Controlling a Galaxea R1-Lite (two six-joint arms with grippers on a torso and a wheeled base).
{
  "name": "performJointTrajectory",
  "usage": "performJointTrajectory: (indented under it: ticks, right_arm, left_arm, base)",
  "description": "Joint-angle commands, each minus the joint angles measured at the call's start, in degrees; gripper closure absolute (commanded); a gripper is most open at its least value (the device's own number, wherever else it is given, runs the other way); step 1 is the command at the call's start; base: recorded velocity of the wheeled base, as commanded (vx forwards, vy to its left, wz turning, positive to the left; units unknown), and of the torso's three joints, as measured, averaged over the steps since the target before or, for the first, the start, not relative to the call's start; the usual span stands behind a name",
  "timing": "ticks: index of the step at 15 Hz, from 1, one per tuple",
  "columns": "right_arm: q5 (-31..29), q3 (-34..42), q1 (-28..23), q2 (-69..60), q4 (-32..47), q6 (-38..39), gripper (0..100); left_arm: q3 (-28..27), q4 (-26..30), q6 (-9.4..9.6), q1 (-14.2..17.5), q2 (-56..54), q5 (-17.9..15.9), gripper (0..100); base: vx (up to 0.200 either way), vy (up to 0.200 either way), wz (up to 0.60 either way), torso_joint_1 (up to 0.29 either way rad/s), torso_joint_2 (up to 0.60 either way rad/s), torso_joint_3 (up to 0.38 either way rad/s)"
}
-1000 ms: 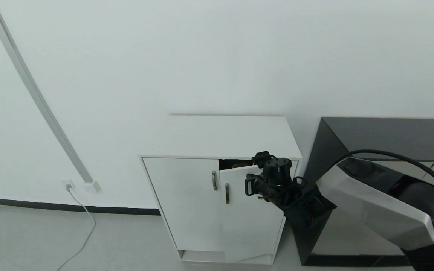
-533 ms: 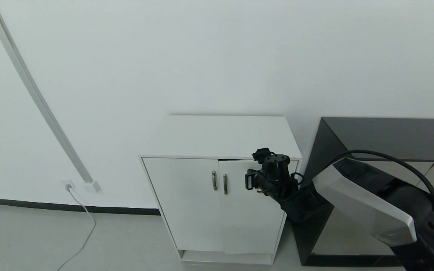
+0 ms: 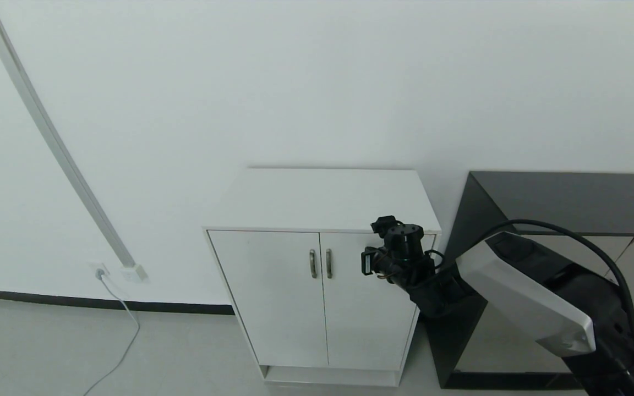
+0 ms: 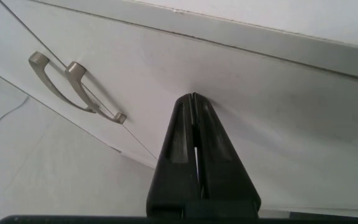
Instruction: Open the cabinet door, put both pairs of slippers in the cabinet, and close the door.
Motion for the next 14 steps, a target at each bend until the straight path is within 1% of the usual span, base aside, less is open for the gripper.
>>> performJointTrajectory:
  ticks: [1, 8, 9, 12, 14]
  right_arm:
    - [-0.01, -1.24, -0.54, 0.76, 0.21, 0.02, 100]
    - [-0.1, -1.15, -0.81, 1.03, 0.04, 0.02, 100]
    - [-0.1, 0.25, -0.81, 0.24, -0.23, 0.02, 100]
    - [-0.19, 9.39, -0.46, -5.04, -4.88, -0.07, 100]
    - [-0.1, 17.92, -0.19, -11.54, -7.87, -0.16, 100]
  left_arm:
    - [0.01, 0.0, -0.03, 0.02, 0.07, 0.0, 100]
    - [0.01, 0.0, -0.03, 0.02, 0.07, 0.0, 100]
    - [0.01, 0.0, -0.03, 0.02, 0.07, 0.0, 100]
    - [0.01, 0.0, -0.03, 0.02, 0.07, 0.0, 100]
    - [0.01, 0.0, 0.05, 0.02, 0.07, 0.0, 100]
  base:
    - [0.0, 0.0, 0.0, 0.0, 0.0, 0.0]
    - [0.0, 0.0, 0.0, 0.0, 0.0, 0.0]
    - [0.0, 0.0, 0.0, 0.0, 0.0, 0.0]
    - [0.0, 0.0, 0.0, 0.0, 0.0, 0.0]
    - [0.0, 0.0, 0.0, 0.0, 0.0, 0.0]
